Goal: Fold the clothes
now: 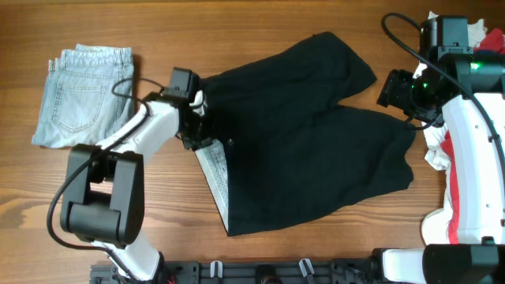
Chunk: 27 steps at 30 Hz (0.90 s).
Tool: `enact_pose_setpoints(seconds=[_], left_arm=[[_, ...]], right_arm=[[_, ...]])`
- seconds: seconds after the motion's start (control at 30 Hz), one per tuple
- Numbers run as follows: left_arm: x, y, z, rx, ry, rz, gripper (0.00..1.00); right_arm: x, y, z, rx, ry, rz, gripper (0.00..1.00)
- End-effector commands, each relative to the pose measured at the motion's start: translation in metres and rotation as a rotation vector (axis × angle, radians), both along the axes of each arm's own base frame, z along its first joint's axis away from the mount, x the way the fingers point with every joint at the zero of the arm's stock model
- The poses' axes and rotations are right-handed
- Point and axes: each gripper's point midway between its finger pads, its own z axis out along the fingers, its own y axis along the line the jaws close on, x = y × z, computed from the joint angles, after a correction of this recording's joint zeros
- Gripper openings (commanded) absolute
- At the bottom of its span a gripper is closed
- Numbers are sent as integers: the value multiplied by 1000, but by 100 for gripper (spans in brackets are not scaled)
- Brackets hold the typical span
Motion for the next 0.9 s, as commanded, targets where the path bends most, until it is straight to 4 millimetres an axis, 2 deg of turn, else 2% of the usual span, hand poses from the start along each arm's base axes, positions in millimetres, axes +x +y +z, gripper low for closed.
enact_pose_setpoints(seconds=[0.0, 0.17, 0.27, 0.47, 0.63, 0.7, 0.77, 0.83, 0.87], left_arm=[[2, -11, -8, -34, -38, 12, 54], [10, -27, -3, -98, -99, -20, 53], [9, -42, 7, -193, -101, -48, 52], [3, -54, 18, -284, -87, -83, 47], [1, -57, 20, -304, -98, -116, 41], [1, -57, 19, -291, -109, -130, 46], [2, -49, 9, -209, -115, -120, 53], [0, -45, 3, -157, -111, -117, 52], [-2, -46, 1, -149, -110, -127, 47]], right_arm=[[-1, -6, -4, -29, 18, 1, 78], [-1, -6, -4, -29, 18, 1, 78], [-1, -6, -4, -29, 18, 1, 78], [-1, -6, -4, -29, 17, 1, 78], [-1, -6, -4, -29, 18, 1, 78], [-1, -6, -4, -29, 18, 0, 78], [-1, -6, -4, -29, 19, 1, 78], [-3, -6, -4, -29, 24, 1, 78], [-3, -6, -4, -29, 28, 1, 78]])
